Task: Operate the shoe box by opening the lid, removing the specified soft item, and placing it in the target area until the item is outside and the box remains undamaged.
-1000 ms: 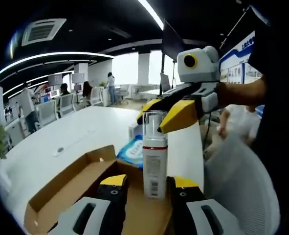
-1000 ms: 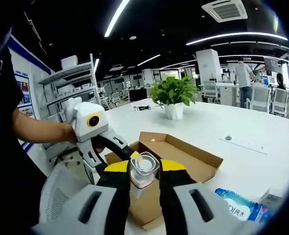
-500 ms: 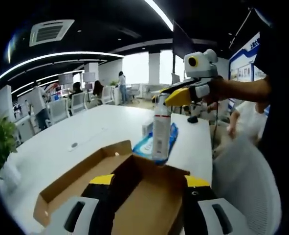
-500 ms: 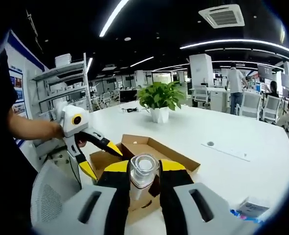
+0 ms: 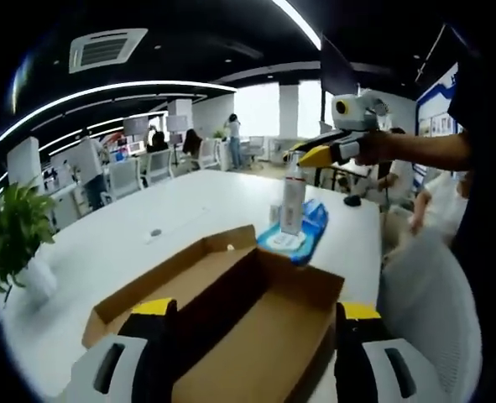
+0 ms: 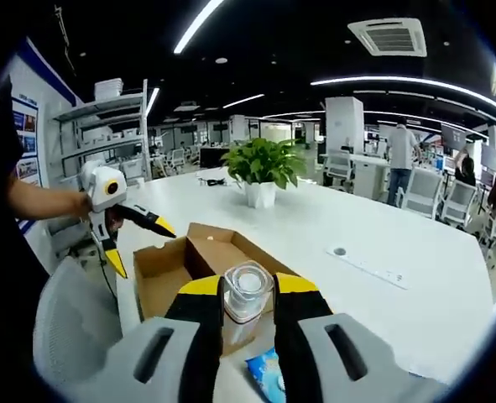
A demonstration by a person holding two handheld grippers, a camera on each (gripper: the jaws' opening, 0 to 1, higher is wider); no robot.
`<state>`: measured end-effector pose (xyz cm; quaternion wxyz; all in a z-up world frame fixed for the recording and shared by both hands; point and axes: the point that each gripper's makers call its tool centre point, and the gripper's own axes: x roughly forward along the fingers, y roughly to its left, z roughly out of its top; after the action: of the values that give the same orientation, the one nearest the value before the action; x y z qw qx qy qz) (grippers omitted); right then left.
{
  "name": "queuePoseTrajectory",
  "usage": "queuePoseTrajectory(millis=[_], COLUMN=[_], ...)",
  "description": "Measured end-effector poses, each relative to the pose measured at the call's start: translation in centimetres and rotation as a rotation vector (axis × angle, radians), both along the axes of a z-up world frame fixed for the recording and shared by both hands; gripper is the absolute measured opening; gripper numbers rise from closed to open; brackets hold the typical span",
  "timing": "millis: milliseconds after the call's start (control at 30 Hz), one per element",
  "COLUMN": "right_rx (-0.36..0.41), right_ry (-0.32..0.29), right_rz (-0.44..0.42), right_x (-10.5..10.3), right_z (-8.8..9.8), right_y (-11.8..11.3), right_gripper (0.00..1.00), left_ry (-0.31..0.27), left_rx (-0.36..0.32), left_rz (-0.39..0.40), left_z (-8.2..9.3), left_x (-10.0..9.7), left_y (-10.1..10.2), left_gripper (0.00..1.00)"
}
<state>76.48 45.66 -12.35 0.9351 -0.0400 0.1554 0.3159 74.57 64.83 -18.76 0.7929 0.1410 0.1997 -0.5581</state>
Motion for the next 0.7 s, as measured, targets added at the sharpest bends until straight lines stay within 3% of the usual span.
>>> queuePoseTrajectory(millis=[700], right_rx=[-0.138], right_ry=[-0.007], right_rz=[-0.004], right_x=[5.8], right_z=[-3.0], right_y=[-5.9], right_gripper=[0.19], left_ry=[0.006], left_rx=[-0.027], left_rz=[0.163], left_z=[1.1], left_x=[0.8], left_y=[4.7], left_gripper=[1.0])
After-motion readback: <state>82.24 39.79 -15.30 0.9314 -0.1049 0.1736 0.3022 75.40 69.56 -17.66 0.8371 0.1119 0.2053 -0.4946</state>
